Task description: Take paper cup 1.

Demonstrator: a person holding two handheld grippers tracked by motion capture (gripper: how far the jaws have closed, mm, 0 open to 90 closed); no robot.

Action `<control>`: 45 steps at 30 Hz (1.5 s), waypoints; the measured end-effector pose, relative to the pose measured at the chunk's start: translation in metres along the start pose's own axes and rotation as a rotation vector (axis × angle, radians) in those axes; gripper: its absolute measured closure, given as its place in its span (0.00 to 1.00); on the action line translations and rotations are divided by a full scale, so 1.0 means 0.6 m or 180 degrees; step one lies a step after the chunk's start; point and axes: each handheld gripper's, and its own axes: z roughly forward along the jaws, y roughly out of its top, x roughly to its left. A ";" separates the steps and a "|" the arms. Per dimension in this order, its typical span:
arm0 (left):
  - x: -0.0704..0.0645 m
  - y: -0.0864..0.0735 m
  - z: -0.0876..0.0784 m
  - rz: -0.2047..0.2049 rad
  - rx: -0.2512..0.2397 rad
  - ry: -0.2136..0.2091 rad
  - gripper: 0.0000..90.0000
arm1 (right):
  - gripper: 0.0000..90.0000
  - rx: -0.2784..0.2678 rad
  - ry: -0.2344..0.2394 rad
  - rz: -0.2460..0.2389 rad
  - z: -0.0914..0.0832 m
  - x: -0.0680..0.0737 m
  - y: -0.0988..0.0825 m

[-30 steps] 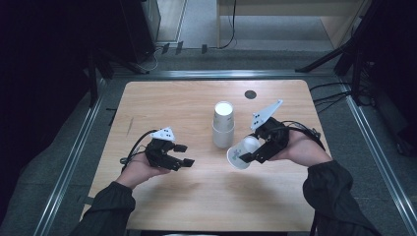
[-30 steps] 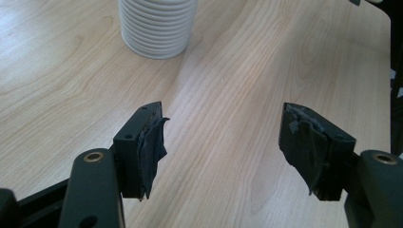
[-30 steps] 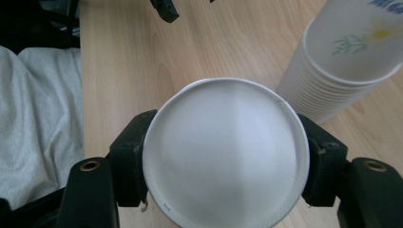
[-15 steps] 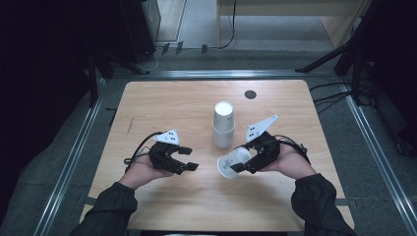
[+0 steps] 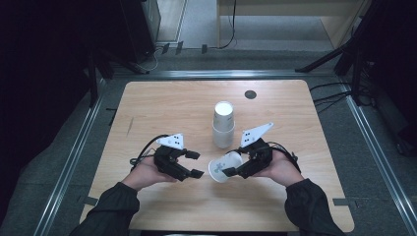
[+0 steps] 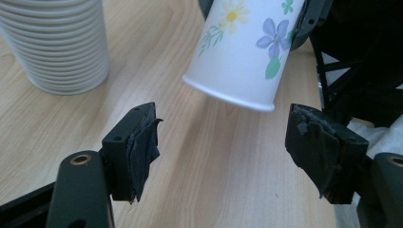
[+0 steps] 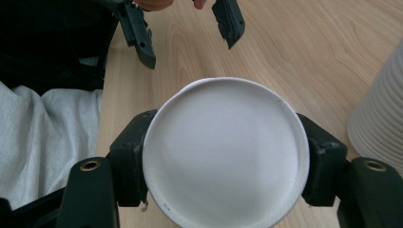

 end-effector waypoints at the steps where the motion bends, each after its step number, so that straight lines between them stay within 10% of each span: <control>1: -0.001 0.000 0.001 0.0013 0.0010 -0.0002 0.30 | 0.37 -0.0010 0.0036 0.0006 0.004 0.001 0.002; 45: -0.022 0.010 0.031 0.0390 0.0100 -0.0158 0.33 | 0.38 -0.0133 0.0298 0.0086 0.049 0.021 0.036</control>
